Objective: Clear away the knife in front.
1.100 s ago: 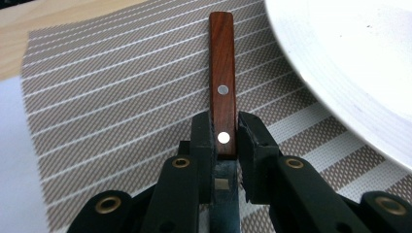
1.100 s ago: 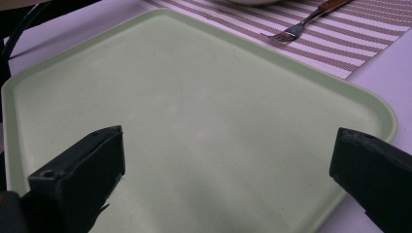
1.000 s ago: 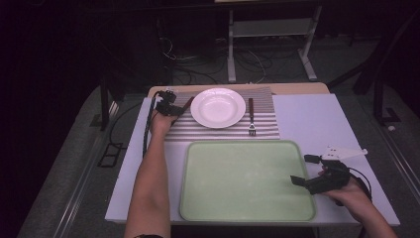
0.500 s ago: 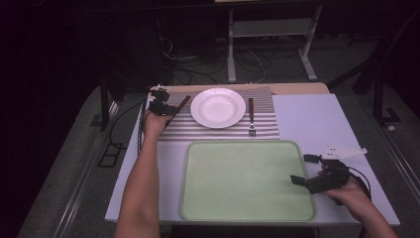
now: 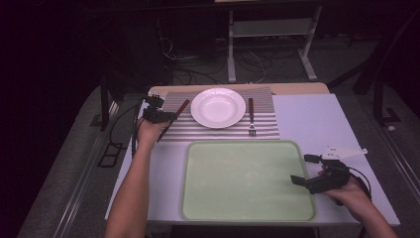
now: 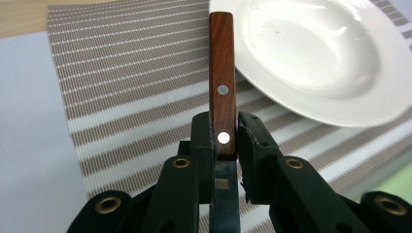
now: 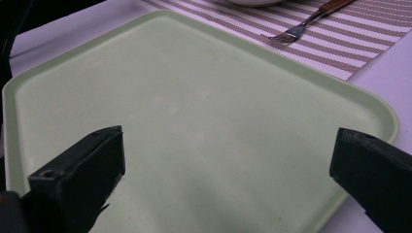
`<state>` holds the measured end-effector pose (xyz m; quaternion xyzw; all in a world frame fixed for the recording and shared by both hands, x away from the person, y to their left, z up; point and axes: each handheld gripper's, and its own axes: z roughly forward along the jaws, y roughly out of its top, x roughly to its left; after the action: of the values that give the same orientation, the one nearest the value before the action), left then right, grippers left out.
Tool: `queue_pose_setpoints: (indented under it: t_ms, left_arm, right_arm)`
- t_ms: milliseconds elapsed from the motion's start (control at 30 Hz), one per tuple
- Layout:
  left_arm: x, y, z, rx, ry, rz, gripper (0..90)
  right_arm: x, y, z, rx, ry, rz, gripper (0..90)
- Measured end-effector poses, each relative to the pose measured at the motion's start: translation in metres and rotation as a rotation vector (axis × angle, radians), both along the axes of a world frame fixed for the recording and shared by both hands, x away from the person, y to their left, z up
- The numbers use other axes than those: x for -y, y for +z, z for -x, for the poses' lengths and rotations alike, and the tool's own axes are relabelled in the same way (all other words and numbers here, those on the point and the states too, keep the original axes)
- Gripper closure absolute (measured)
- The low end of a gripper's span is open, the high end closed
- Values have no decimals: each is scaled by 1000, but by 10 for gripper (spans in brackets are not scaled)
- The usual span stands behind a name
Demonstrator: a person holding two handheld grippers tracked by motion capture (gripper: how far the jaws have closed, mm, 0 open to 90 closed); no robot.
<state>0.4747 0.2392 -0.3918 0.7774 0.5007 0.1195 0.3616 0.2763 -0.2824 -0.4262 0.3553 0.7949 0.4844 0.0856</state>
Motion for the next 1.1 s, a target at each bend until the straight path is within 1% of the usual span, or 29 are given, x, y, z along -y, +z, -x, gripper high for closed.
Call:
queue_pose_setpoints:
  t_ms: [67,167,367,500,567,600,733,933,1033,1100]
  left_arm:
    - [1,1,8,5,-9,7,773]
    - [4,2,19,10,-26,44,773]
    - [16,9,44,36,-60,33,773]
    - [25,11,62,43,-87,45,773]
    - [30,11,70,45,-107,32,773]
    - [33,10,75,46,-109,34,773]
    - [44,8,90,45,-152,33,773]
    - [64,7,108,47,-204,38,773]
    - [73,4,117,46,-217,40,772]
    - [78,0,123,39,-221,51,772]
  right_arm:
    - [0,0,0,1,-2,2,0]
    - [1,0,0,1,-4,3,0]
    - [0,1,1,2,-6,5,0]
    - [1,1,1,2,-7,6,0]
    - [1,1,2,3,-9,4,0]
    - [2,1,2,0,-11,4,0]
    - [2,1,2,3,-12,3,0]
    - [2,2,2,4,-11,4,0]
    - [2,2,3,5,-10,5,0]
    - [2,2,3,5,-11,5,0]
